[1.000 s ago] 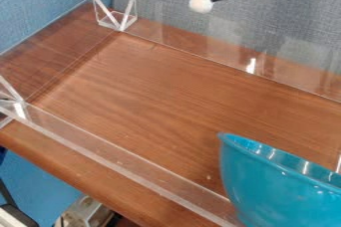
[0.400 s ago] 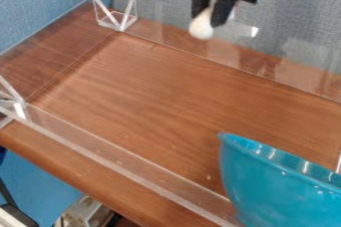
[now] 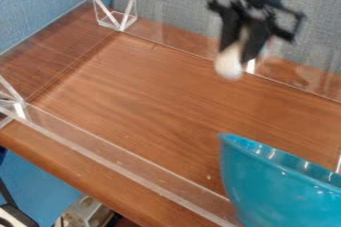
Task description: Put the mushroom in the blue bowl
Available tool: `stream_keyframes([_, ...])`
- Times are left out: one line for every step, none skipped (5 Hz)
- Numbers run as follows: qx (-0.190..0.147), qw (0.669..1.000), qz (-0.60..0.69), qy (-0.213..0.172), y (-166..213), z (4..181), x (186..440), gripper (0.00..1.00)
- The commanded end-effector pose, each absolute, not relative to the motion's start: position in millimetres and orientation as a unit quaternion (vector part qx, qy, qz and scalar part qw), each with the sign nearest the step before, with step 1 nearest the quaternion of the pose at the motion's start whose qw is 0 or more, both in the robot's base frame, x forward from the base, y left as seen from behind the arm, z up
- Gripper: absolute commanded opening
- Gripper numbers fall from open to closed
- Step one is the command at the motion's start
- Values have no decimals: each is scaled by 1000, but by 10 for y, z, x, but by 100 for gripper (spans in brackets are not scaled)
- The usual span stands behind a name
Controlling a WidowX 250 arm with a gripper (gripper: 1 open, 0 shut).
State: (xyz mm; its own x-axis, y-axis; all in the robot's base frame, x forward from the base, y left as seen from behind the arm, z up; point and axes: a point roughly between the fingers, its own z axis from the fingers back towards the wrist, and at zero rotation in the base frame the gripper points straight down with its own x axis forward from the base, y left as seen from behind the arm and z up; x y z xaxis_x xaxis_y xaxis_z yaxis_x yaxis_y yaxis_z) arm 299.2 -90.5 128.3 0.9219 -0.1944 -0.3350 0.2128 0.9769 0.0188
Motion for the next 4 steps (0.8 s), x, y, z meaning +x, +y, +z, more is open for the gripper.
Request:
stream_keyframes([10, 988, -93, 121, -1001, 1480, 2739, 0])
stream_keyframes([4, 989, -78, 125, -982, 1300, 2572, 0])
stream_keyframes([-2, 992, -60, 114, -969, 1247, 2492, 0])
stream_keyframes([-2, 990, -92, 108, -1120, 1207, 2429, 0])
